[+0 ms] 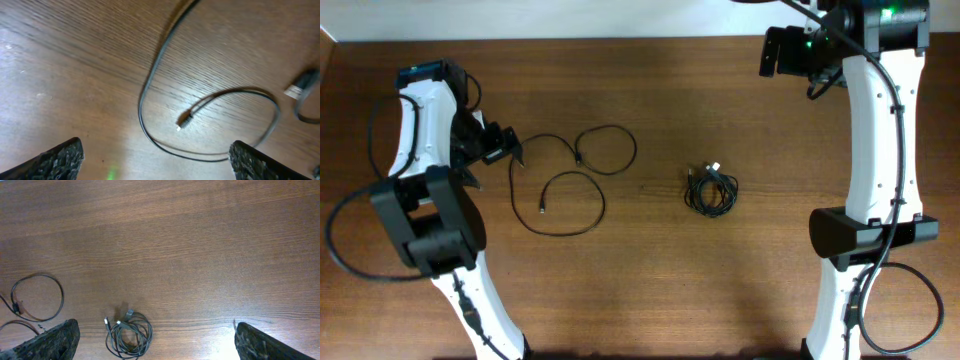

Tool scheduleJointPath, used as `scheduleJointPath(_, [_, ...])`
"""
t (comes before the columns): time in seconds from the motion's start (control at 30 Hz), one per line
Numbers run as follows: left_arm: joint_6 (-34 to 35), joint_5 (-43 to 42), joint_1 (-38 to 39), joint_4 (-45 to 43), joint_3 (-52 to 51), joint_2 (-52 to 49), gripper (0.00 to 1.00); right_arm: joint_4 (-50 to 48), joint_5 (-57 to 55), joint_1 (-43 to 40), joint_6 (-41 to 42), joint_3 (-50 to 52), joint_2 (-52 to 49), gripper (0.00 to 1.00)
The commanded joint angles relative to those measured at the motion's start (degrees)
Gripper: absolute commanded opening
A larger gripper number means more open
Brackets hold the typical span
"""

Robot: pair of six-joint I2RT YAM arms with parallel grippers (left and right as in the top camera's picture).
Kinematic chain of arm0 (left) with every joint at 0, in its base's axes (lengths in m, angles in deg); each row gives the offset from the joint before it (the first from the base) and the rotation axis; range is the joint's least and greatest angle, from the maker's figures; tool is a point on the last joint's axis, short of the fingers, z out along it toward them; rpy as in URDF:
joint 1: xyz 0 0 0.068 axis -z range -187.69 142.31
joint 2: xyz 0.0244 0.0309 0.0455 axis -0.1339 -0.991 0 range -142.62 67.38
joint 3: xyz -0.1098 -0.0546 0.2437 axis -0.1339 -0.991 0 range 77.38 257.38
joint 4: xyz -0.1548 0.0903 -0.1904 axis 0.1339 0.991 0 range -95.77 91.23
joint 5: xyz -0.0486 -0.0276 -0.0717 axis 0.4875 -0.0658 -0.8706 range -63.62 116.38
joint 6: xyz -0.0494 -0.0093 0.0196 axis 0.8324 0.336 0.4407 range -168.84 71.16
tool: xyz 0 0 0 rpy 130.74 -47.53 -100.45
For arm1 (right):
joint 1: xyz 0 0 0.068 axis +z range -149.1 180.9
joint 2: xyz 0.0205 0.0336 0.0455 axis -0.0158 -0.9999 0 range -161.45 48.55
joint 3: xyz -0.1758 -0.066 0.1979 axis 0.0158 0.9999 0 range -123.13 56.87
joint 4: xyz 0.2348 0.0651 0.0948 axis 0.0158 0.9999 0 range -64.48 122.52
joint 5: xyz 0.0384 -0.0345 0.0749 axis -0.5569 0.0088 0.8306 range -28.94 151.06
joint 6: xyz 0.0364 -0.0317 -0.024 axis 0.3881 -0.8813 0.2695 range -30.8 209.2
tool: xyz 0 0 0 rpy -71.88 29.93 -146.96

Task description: Untangle cables

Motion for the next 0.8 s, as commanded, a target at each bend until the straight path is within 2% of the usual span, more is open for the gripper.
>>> scheduleJointPath(0.0, [-1.09, -3.37, 0.42, -1.57, -2.43, 11.23, 0.94, 0.15, 0.11, -0.07, -0.42, 0.13, -0.17, 0.98])
scheduleJointPath(0.07, [-0.42, -3.85, 1.09, -9.62, -11.58, 17.51, 0.96, 0.15, 0.13, -0.07, -0.42, 0.13, -0.17, 0.99])
scheduleJointPath(0.1, [0.02, -3.85, 1.14, -16.44, -18.84, 20.04, 0.99, 0.15, 0.11, -0.07, -0.42, 0.13, -0.15, 0.99])
scheduleJointPath(0.17, [0.02, -2.58, 0.96, -23.58, -25.35, 20.24, 0.99, 0.15, 0.13, -0.07, -0.42, 0.13, -0.15, 0.99])
scheduleJointPath(0.3, [0.00, 8.90, 0.98, -41.70, -37.35, 19.04, 1.00, 0.15, 0.13, -0.07, -0.42, 0.13, -0.17, 0.99])
scheduleJointPath(0.33, [0.00, 8.85, 0.98, -43.56, -38.80, 19.04, 1.00, 0.15, 0.11, -0.07, -0.42, 0.13, -0.15, 0.98])
scheduleJointPath(0.5, [-0.02, 8.83, 0.98, -50.42, -44.13, 18.97, 0.80, 0.15, 0.11, -0.07, -0.42, 0.13, -0.15, 0.99])
scheduleJointPath(0.6, [0.00, 10.05, 0.98, -53.70, -45.66, 18.60, 0.78, 0.15, 0.11, -0.07, -0.42, 0.13, -0.15, 0.99])
scheduleJointPath(0.77, [0.04, 11.26, 1.03, -53.81, -45.66, 15.96, 0.76, 0.15, 0.11, -0.07, -0.42, 0.13, -0.15, 0.99])
